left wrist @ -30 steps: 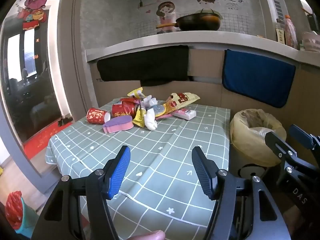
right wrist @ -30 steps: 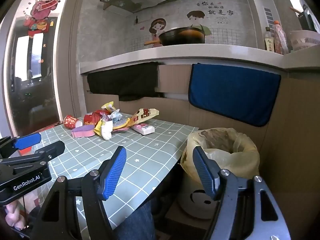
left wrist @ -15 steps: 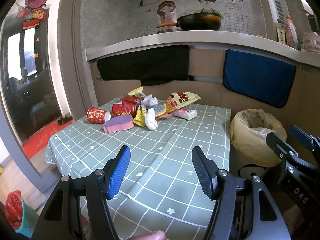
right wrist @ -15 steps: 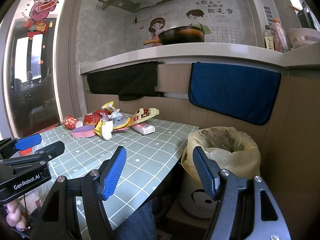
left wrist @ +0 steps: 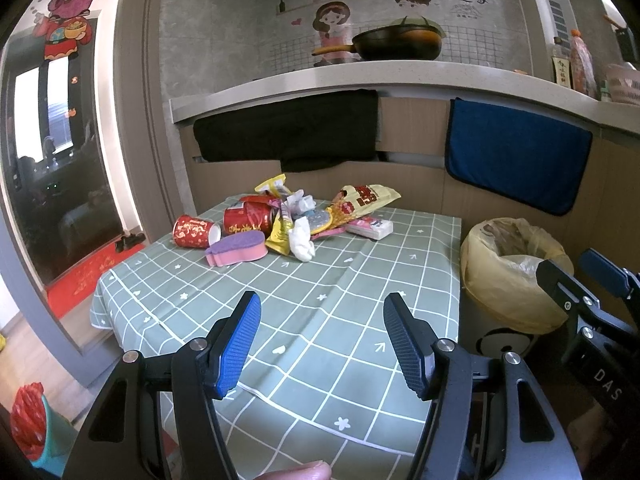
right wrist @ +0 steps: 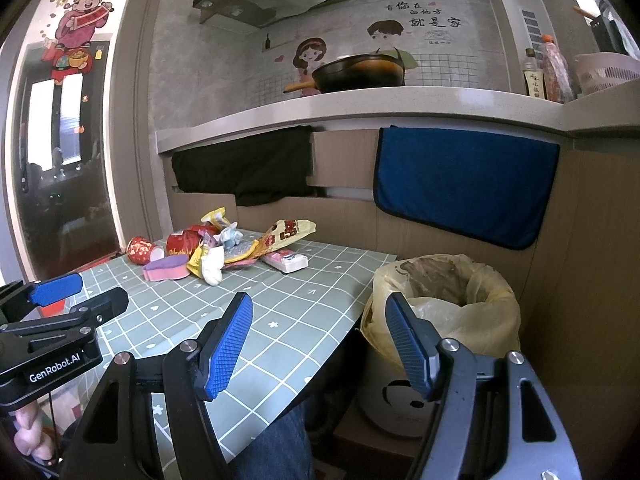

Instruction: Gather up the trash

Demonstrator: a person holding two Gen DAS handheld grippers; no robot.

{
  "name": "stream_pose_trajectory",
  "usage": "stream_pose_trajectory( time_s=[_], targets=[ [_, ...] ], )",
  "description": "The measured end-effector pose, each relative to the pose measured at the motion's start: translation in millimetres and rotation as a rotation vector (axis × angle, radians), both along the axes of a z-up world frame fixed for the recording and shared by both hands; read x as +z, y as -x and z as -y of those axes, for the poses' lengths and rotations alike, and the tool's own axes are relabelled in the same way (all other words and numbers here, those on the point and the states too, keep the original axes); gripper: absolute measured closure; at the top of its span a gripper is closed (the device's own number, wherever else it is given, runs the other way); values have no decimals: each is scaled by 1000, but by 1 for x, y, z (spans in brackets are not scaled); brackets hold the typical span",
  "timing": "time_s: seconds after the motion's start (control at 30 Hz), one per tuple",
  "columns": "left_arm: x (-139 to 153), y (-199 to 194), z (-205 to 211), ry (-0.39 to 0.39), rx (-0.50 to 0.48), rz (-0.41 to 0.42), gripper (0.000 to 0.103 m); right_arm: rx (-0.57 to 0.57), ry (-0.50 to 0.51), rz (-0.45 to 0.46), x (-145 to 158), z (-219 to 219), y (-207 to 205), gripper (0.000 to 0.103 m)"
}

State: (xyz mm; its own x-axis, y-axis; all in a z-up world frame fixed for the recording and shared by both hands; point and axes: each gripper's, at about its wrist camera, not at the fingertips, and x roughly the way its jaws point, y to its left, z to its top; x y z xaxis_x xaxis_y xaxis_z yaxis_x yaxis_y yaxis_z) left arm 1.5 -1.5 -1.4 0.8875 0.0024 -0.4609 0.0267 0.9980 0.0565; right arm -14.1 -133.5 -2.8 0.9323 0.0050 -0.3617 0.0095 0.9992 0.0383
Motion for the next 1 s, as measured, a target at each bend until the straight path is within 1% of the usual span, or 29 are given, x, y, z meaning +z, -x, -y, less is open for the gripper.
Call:
stream_pose_trajectory(
  time_s=[0.07, 1.0],
  targets=[
    [-3, -1, 0, -1, -1, 0, 39, 0, -1, 1, 0, 0, 0, 36],
    [-3, -1, 1, -1, 0, -4, 39, -12, -8, 7, 2, 3, 1, 36]
  ],
)
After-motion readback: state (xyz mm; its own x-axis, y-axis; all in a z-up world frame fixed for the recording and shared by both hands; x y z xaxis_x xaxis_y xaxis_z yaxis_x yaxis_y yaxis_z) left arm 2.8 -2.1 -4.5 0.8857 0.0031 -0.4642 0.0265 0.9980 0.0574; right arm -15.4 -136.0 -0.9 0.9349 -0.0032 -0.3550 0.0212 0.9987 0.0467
